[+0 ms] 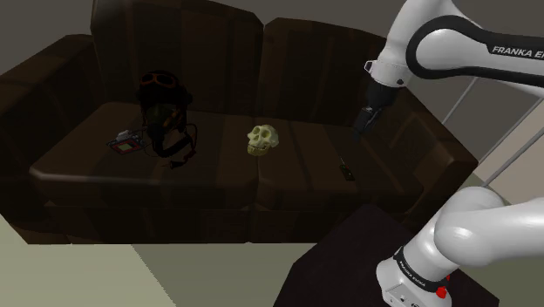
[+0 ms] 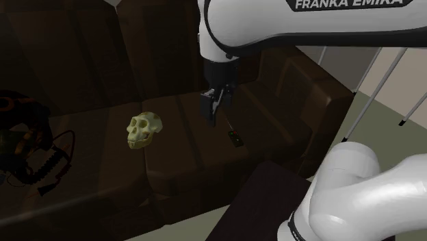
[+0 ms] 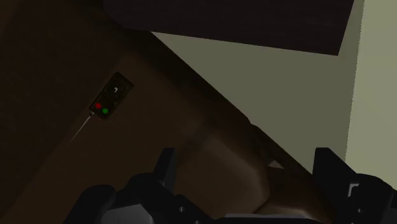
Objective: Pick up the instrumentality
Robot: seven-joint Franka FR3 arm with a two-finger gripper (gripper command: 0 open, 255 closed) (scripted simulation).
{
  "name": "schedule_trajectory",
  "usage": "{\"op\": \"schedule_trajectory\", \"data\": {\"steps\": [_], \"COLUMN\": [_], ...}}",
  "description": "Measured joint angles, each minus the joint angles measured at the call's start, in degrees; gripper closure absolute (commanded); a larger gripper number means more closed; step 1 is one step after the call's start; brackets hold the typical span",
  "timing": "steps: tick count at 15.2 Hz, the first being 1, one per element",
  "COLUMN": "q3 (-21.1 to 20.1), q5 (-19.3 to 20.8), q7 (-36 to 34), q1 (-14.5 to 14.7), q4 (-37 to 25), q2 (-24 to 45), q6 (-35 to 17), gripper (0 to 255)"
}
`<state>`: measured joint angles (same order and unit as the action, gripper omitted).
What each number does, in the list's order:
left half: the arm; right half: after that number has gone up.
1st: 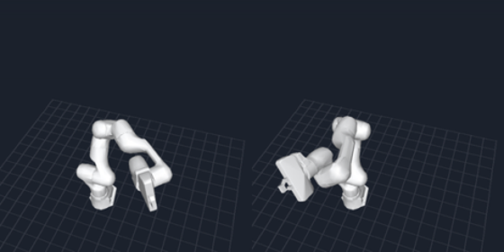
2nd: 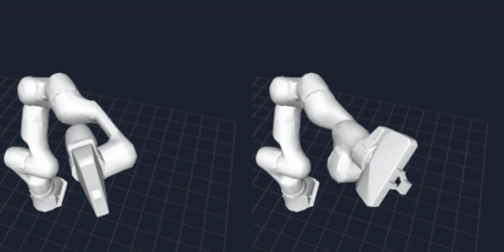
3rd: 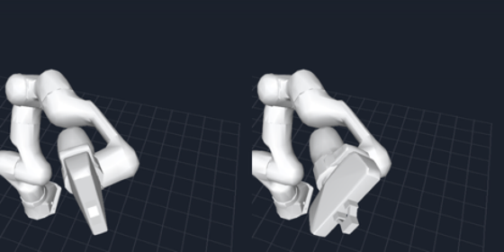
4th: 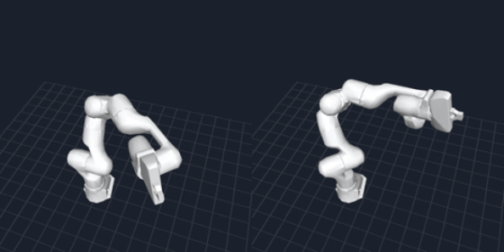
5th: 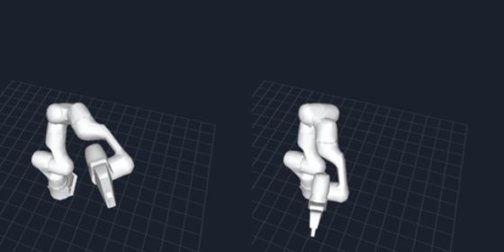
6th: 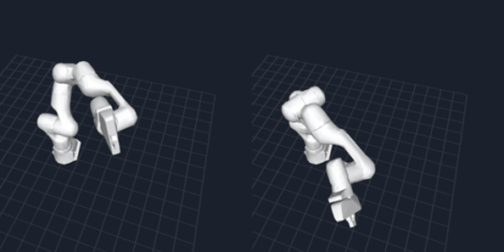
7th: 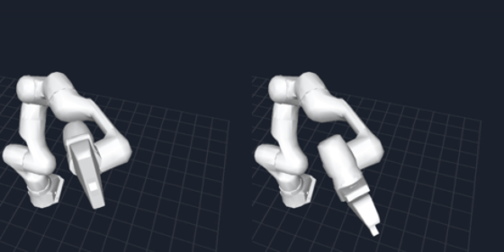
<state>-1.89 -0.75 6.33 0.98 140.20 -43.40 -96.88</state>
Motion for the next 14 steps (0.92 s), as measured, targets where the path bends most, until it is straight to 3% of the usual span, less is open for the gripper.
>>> {"op": "schedule_trajectory", "data": {"steps": [4, 14], "q3": [1.6, 8.8], "q5": [0.7, 2.6], "q7": [0.7, 3.3], "q1": [-1.3, -6.5], "q4": [0.6, 2.2], "q2": [2.8, 17.8], "q6": [-2.6, -15.8], "gripper": [0, 0]}}
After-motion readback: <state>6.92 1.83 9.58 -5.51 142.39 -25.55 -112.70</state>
